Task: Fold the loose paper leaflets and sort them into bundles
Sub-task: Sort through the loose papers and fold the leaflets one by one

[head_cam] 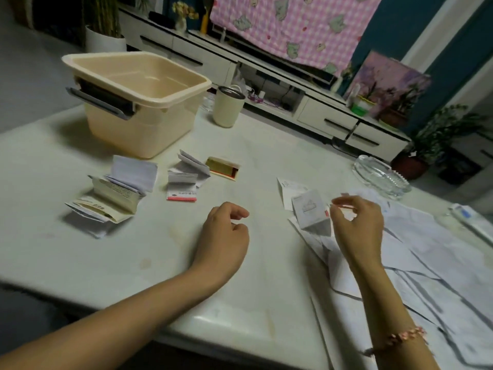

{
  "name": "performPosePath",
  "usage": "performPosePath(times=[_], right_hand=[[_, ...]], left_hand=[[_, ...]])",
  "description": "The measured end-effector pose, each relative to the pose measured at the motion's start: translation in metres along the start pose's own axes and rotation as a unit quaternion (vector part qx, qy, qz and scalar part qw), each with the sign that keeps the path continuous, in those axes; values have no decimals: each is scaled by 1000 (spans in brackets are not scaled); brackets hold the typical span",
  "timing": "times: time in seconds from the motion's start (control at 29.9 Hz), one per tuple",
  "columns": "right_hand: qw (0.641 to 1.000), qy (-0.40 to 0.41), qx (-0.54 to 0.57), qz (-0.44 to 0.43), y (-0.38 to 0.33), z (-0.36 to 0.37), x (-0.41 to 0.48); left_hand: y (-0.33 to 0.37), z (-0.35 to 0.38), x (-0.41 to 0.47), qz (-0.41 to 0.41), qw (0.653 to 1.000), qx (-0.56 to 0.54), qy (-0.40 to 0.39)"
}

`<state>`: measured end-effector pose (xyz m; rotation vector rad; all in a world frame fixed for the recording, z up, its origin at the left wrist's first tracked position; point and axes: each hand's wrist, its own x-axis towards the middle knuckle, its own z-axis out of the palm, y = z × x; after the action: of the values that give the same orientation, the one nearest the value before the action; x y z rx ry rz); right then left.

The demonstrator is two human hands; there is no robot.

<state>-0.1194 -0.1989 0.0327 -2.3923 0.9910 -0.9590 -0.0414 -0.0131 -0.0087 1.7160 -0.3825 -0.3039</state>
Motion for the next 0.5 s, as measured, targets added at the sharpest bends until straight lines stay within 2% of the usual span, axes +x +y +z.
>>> performPosePath(times=[0.1, 0.17, 0.3, 0.37, 0.5], right_hand=[[993, -103, 37, 32, 4, -4, 0], [984, -170, -31, 45, 7, -5, 0], [932, -298, -203, 34, 11, -7, -2], [932, -299, -203, -4, 15, -4, -5], [977, -188, -68, -75, 22, -1, -5]], left_hand=[[-4, 2, -2, -1, 1000, 18, -11], [-5, 0, -3, -2, 1000, 20, -11], [0, -4, -4, -6, 1000, 9, -11], [2, -5, -5, -7, 1000, 2, -14], [5, -5, -6, -13, 1000, -8, -27]])
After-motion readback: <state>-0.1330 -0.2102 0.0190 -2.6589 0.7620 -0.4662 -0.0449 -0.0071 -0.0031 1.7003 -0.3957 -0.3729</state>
